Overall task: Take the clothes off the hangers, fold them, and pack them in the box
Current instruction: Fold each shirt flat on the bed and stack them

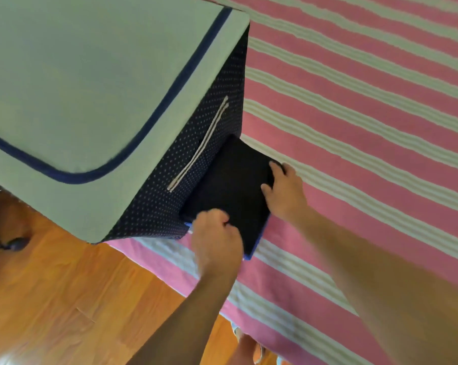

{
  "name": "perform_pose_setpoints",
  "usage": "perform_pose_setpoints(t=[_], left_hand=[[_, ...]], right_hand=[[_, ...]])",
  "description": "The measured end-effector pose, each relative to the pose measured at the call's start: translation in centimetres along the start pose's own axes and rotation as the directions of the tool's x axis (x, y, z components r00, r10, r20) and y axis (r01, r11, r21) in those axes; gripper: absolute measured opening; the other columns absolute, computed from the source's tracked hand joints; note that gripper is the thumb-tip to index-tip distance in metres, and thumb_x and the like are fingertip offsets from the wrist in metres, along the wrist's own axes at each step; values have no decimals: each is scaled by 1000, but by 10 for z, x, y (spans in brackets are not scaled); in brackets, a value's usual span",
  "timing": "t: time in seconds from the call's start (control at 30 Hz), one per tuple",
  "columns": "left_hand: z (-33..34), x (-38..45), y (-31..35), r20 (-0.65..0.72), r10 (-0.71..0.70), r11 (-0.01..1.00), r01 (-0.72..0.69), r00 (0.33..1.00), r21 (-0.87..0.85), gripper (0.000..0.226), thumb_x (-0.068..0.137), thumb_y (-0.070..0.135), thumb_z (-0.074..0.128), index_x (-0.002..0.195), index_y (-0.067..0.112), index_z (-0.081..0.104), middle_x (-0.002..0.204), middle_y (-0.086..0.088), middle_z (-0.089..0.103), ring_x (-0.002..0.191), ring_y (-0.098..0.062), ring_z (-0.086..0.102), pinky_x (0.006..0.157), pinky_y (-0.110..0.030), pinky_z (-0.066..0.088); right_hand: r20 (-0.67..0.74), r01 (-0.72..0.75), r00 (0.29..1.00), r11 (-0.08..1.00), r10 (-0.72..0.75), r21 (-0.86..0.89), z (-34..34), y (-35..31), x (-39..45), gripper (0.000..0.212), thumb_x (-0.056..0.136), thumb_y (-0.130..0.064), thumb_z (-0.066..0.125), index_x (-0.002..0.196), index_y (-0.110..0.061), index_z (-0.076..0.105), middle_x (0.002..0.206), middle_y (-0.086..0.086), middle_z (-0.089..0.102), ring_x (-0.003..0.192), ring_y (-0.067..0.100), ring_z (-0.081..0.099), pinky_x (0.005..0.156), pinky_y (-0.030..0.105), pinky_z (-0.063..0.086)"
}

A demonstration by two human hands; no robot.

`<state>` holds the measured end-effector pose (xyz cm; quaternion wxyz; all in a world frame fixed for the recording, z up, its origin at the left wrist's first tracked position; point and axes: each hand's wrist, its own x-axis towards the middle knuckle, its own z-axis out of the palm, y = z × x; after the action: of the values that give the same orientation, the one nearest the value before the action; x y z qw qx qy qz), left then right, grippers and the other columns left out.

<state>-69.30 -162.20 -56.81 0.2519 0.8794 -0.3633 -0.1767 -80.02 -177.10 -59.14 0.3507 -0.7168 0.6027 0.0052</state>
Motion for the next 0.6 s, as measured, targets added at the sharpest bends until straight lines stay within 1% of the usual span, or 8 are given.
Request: perform_pose_setpoints(t=[0.07,0.1,0.2,0.27,0.33,0.47,0.53,0.6], left_hand=[[14,23,11,82,435,875,-442,897,197,39,84,22,64,123,16,65,128,-11,60,121,-34,54,98,-47,47],[23,43,15,149,494,806,-515,857,291,49,90,31,61,137,18,58,144,-14,52,136,-35,45,108,-50,42],[50,95,14,362,369,714,-511,856,478,65,102,56,33,160,30,23,168,-15,14,155,-35,8,125,-52,11],[69,99,5,399,304,742,-478,865,470,68,99,66,23,161,37,18,170,-12,7,156,-36,0,125,-54,1],[81,91,0,421,276,759,-465,864,456,66,99,67,22,160,41,17,170,-8,4,155,-36,-5,123,-55,-3],[68,95,7,446,255,819,-437,858,372,59,105,52,29,160,37,18,170,-7,1,156,-31,-7,125,-53,-2],[54,90,-2,382,264,829,-411,886,379,62,103,53,27,161,33,17,170,-12,0,156,-33,-1,125,-54,6],[45,71,-18,318,219,840,-343,923,419,70,97,64,21,161,36,14,169,-16,1,154,-37,6,121,-57,17]], right_hand=[[-28,56,998,998,-56,-25,10,10,-14,64,101,-31,54,158,-19,28,164,21,13,144,44,24,120,46,22],[-51,74,996,997,-75,-25,10,16,-16,63,102,-30,53,158,-20,27,165,19,9,146,42,22,120,46,22],[-73,95,993,995,-91,42,2,33,-17,64,103,-31,52,159,-26,22,168,9,1,151,34,17,121,47,26],[-29,52,998,989,-49,140,0,44,-17,67,103,-31,53,160,-28,18,167,5,5,152,29,18,121,44,27],[73,-102,994,947,84,306,4,49,-18,71,102,-33,55,161,-25,15,164,8,21,149,27,27,120,41,29],[377,-540,841,623,388,566,28,37,-29,86,94,-51,62,160,-22,15,159,5,36,137,30,47,112,46,41],[484,-598,800,395,355,698,46,27,-31,79,88,-54,68,152,-25,32,144,0,54,123,24,60,104,45,50],[489,-558,814,191,314,807,62,18,-28,70,77,-52,80,136,-31,50,124,-1,69,106,21,71,94,46,57]])
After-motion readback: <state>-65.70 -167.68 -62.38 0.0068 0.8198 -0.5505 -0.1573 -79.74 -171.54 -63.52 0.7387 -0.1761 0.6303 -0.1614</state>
